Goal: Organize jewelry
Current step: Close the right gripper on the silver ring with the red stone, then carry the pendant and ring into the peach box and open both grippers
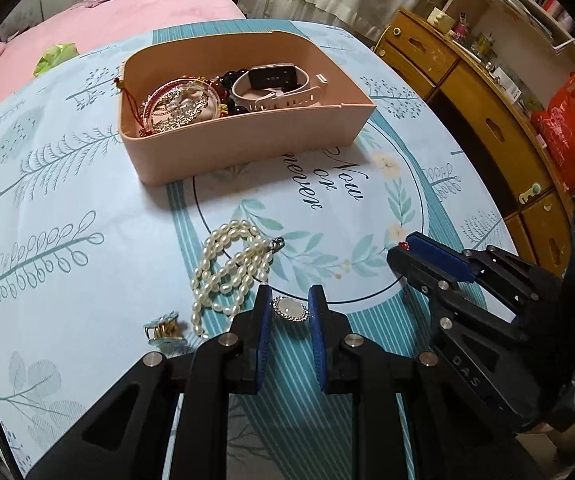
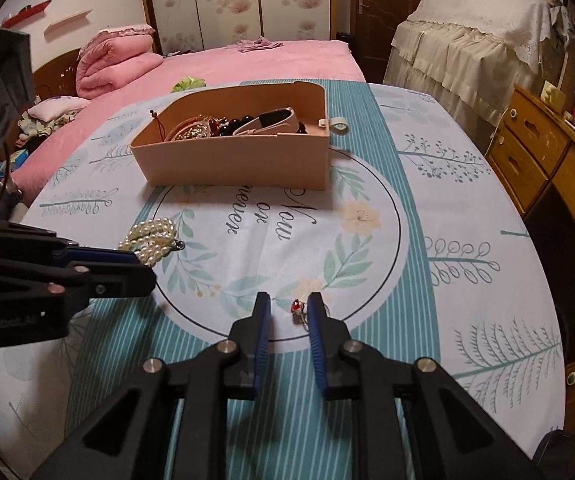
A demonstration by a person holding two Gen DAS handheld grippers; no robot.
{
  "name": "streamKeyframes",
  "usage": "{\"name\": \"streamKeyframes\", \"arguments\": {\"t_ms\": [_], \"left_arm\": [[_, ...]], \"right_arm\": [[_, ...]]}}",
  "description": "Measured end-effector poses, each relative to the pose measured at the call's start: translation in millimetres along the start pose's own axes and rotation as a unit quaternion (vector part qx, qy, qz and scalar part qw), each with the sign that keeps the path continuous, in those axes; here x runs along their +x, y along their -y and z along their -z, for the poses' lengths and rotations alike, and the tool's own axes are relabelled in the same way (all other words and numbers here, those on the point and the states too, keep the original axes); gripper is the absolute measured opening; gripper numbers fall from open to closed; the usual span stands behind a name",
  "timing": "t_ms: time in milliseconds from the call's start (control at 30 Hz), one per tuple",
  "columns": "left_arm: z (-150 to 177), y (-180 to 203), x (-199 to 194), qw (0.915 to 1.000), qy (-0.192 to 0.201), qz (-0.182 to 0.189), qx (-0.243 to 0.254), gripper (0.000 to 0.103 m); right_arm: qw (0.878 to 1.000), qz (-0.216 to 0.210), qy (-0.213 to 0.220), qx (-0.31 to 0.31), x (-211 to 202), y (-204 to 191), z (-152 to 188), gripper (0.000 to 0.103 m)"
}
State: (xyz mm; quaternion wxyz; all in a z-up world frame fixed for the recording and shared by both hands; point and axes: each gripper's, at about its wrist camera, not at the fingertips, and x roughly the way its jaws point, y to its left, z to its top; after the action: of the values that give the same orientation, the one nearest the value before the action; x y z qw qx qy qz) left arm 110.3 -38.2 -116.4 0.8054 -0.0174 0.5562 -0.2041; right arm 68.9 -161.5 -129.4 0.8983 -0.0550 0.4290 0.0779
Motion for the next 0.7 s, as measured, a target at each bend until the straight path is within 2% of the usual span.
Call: {"name": "streamKeyframes", "arguments": {"t_ms": [100, 367, 567, 700], "left_arm": [[0.6, -2.9, -2.5, 1.0, 0.003, 0.003, -0.006, 0.016], [-6.3, -5.9, -15.1, 0.9998, 0.015, 0.001, -0.01, 0.016], [-28.3, -12.1, -38.6, 0.9985, 0.049, -0.008, -0.022, 0.016], [-49.1, -20.2, -51.2, 0.996, 0.079, -0.017, -0.038, 0.016]], "right_arm": [[1.0, 0.008, 0.002, 0.0, 0.1, 1.5, 0.2, 0.011], [1.0, 0.001, 0.003, -0.002, -4.4, 0.9, -5.2, 0.007], [1.0, -0.018, 0.023, -0.001, -15.6, -2.1, -25.0, 0.007], [0.998, -0.033, 0.053, -0.005, -25.1, -3.8, -50.4, 0.007]]}}
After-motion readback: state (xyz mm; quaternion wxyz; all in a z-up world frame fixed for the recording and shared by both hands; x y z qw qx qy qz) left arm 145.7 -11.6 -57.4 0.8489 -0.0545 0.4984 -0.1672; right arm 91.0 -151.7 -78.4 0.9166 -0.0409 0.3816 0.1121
